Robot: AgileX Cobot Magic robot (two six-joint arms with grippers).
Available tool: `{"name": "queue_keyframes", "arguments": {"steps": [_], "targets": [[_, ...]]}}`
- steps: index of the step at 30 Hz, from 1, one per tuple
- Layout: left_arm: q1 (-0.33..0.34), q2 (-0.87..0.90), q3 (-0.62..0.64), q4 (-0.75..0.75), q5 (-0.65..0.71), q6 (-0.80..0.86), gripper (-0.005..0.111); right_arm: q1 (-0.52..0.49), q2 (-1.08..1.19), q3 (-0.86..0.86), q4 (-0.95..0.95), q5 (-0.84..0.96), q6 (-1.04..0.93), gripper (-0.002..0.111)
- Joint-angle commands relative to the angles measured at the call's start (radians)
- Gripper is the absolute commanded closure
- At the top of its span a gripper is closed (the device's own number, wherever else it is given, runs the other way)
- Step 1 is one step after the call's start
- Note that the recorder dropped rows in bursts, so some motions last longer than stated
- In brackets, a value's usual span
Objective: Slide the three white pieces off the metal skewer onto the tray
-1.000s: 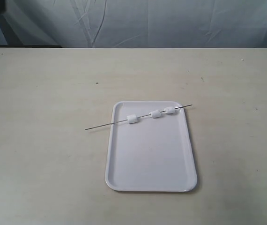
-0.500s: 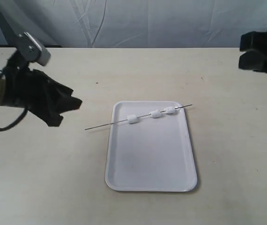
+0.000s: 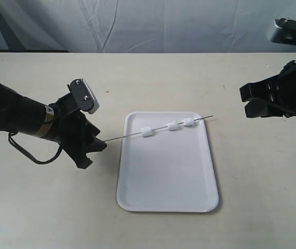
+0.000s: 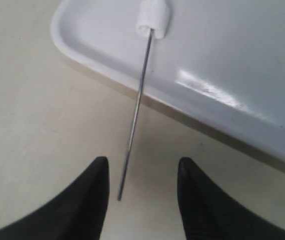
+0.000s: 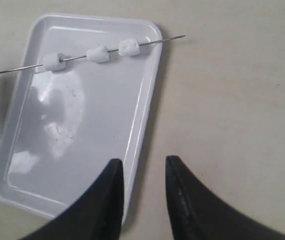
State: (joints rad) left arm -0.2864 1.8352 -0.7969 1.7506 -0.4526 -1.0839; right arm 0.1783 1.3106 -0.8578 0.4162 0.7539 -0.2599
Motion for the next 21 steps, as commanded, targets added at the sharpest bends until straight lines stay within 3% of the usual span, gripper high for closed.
{"name": "queue_keyframes", "arguments": {"steps": [1,21], "targets": [[-0.005,0.019,-0.023,-0.006,0.027,0.012,0.064,0.002,0.014,-0.005,-0.007,-0.034,-0.025,0.079],[-0.005,0.12,-0.051,-0.006,-0.061,0.007,0.065,0.002,0.026,-0.005,0.018,-0.029,-0.035,0.079]]}}
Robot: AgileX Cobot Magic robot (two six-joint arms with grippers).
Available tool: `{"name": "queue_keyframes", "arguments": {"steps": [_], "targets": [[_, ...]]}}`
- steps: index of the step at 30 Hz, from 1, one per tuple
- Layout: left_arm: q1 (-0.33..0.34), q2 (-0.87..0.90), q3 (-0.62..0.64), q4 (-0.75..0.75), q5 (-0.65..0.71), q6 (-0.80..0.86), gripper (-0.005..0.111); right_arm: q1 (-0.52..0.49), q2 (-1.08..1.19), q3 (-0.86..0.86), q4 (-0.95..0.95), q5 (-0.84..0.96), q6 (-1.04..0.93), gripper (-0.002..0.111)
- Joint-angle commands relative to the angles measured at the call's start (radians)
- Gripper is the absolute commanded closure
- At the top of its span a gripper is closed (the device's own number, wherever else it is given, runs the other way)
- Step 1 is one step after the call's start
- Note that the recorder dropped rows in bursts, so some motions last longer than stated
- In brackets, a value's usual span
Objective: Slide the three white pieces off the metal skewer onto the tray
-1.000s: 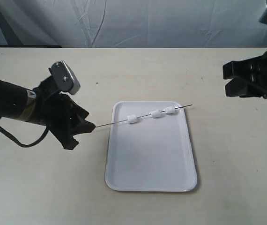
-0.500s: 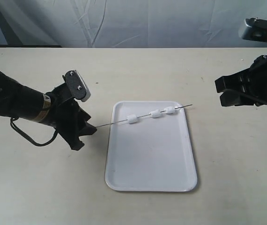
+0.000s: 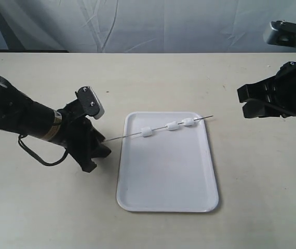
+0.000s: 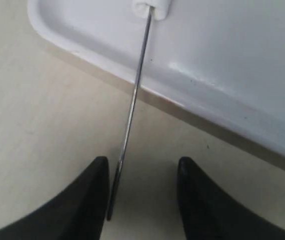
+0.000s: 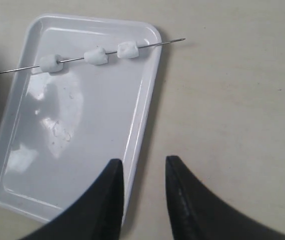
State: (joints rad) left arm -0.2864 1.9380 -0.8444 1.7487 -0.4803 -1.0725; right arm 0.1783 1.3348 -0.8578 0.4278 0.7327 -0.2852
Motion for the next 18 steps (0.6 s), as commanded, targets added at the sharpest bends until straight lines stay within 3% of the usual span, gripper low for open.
{"name": "queue_keyframes", "arguments": {"steps": [1,6,12,16,18], "targets": [[-0.005,0.021,-0.004,-0.004,-0.051,-0.01,0.065,0.002,0.002,-0.005,0.006,-0.006,-0.01,0.079],[-0.005,0.041,-0.002,-0.004,-0.14,-0.042,0.087,0.002,0.002,-0.005,0.006,-0.001,-0.01,0.079],[-0.005,0.041,-0.002,-0.004,-0.147,-0.104,0.087,0.002,0.002,-0.005,0.006,-0.002,-0.012,0.079],[-0.005,0.041,-0.002,-0.004,-0.14,-0.102,0.107,0.002,0.002,-0.005,0.006,-0.004,-0.011,0.079],[-0.005,0.041,-0.002,-0.004,-0.137,-0.102,0.107,0.002,0.002,-0.005,0.006,-0.019,-0.011,0.079]]}}
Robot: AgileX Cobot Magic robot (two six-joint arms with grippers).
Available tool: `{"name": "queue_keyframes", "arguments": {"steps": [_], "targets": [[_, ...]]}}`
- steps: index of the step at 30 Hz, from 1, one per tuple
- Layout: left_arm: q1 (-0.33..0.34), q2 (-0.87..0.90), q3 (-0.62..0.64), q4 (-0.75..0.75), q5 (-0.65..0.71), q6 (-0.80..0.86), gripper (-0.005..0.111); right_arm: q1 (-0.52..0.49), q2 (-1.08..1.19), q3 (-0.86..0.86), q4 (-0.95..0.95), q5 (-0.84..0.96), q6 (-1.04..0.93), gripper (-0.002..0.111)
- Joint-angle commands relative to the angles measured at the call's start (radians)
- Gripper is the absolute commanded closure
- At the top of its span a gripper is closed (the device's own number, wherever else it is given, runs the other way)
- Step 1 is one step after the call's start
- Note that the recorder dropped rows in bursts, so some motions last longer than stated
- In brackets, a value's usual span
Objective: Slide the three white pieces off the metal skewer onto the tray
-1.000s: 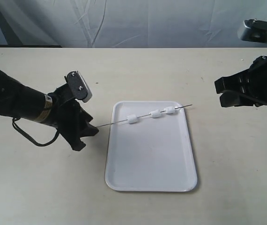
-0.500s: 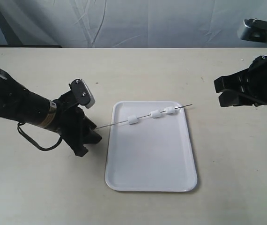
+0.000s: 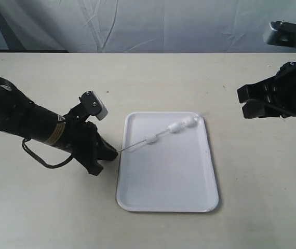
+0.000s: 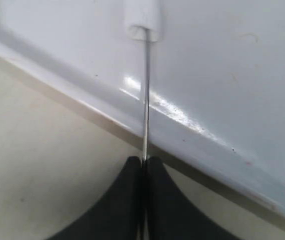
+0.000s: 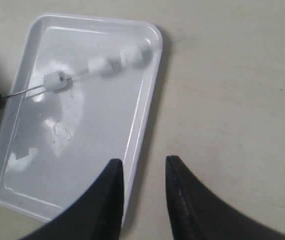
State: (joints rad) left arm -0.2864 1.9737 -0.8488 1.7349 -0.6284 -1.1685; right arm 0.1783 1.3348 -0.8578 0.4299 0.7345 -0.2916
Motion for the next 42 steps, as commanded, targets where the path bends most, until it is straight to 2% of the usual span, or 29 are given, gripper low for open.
{"name": "queue_keyframes", "arguments": {"steps": [1,5,8,16,18,21,23,30,35,42], "targets": [[-0.005,0.005,0.003,0.01,0.011,-0.005,0.107,0.002,0.002,-0.005,0.004,-0.03,-0.004,0.079],[-0.005,0.001,0.003,0.01,0.011,-0.013,0.107,0.002,0.002,-0.005,0.041,-0.05,-0.004,0.079],[-0.005,-0.02,0.003,0.01,0.011,-0.094,0.107,0.002,0.008,-0.003,0.11,-0.068,-0.004,0.079],[-0.005,-0.202,0.043,0.01,-0.046,-0.215,0.107,0.002,0.107,-0.003,0.377,-0.073,-0.081,0.079],[-0.005,-0.253,0.068,0.01,-0.05,-0.257,0.107,0.002,0.141,-0.003,0.45,-0.073,-0.116,0.075],[-0.005,-0.325,0.121,0.01,-0.048,-0.266,0.107,0.005,0.193,-0.003,0.57,-0.047,-0.205,0.058],[-0.005,-0.37,0.157,0.01,-0.046,-0.266,0.107,0.005,0.224,-0.003,0.627,-0.042,-0.231,0.054],[-0.005,-0.512,0.278,0.01,-0.034,-0.266,0.107,0.021,0.312,-0.003,0.888,0.007,-0.39,0.059],[-0.005,-0.604,0.291,0.01,0.001,-0.268,0.107,0.021,0.378,-0.003,1.044,0.092,-0.462,0.06],[-0.005,-0.648,0.291,0.01,0.072,-0.279,0.107,0.021,0.393,0.025,1.022,0.14,-0.482,0.06]]}}
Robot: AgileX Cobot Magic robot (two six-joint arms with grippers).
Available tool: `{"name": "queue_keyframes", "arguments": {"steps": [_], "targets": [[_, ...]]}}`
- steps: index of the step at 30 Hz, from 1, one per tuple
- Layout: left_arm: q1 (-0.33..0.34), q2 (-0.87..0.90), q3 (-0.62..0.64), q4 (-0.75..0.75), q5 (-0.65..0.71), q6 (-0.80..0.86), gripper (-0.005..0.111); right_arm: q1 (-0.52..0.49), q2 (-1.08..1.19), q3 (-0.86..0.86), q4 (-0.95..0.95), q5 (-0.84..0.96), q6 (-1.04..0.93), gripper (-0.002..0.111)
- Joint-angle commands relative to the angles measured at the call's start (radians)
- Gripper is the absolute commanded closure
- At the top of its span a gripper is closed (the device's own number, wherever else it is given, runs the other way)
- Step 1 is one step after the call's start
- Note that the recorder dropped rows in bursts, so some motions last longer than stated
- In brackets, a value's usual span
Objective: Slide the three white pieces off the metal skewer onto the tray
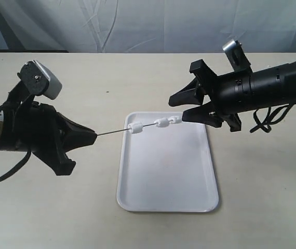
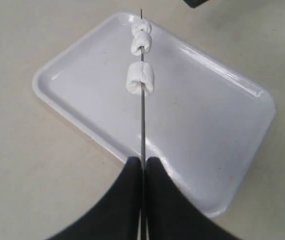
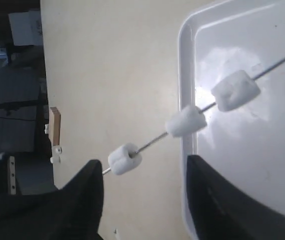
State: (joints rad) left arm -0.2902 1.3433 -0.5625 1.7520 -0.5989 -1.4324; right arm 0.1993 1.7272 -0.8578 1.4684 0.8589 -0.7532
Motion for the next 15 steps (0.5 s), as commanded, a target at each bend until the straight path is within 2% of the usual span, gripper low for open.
{"name": "queue_keyframes", "arguments": {"steps": [1,7,15], "targets": [[-0.001,-0.019,0.004,-0.008,0.047,-0.017,0.107,0.0,0.001,0.041,-0.005,0.003,-0.032,0.06],[-0.001,-0.022,0.004,-0.008,0.057,-0.038,0.107,0.0,0.013,0.128,0.043,-0.052,-0.124,0.06],[-0.001,-0.022,0.004,-0.008,0.022,-0.107,0.107,0.0,0.013,0.136,0.067,-0.032,-0.148,0.06]]}}
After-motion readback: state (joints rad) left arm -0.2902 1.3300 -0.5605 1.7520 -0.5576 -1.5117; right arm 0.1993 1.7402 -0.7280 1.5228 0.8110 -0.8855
